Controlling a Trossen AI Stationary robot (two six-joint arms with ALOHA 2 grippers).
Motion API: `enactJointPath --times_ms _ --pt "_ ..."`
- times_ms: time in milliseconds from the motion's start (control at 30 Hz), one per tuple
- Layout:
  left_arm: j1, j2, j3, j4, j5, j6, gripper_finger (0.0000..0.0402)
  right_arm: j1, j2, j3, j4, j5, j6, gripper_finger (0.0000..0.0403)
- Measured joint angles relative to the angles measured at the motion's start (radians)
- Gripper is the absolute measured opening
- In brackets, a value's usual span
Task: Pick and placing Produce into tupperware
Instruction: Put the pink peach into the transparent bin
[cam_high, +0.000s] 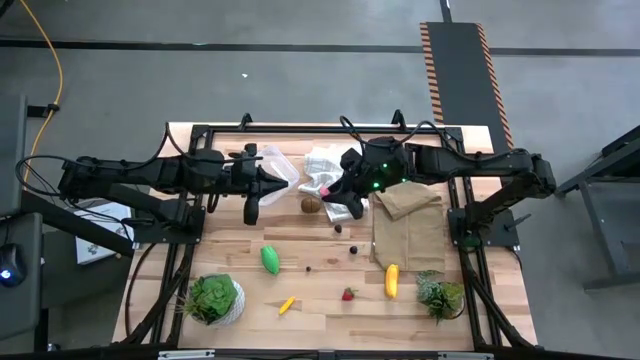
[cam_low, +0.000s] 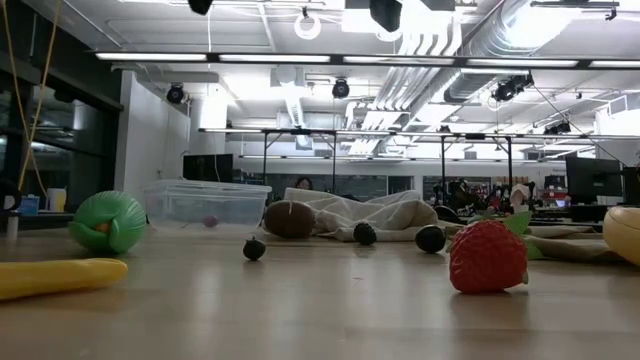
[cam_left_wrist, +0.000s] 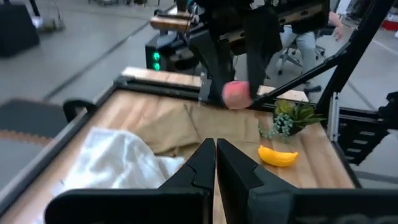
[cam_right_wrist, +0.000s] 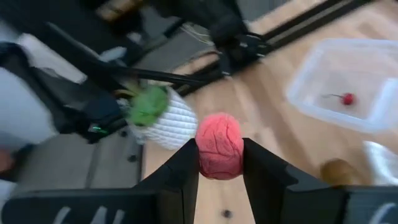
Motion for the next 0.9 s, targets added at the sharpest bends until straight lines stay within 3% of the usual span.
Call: enactJointPath --times_ms 167,367,533,667,900 --pt "0.000 0.000 0.000 0.035 0.001 0.092 0.0038 0.000 0.000 0.000 0.082 -0.046 0.038 0.0094" --pt "0.000 0.000 0.000 0.046 -0.040 0.171 0.0131 0.000 0.000 0.000 0.191 -0.047 0.083 0.0094" --pt "0.000 0.016 0.000 0.112 -0.049 0.342 0.0191 -0.015 0.000 0.000 0.295 -0.048 0.143 0.0094" --pt "0.000 0.045 0.000 0.179 -0.049 0.507 0.0213 -0.038 0.001 0.000 0.325 -0.067 0.199 0.0094" --pt "0.000 0.091 0.000 0.277 -0.080 0.724 0.0212 -0.047 0.001 0.000 0.340 -0.101 0.267 0.0094"
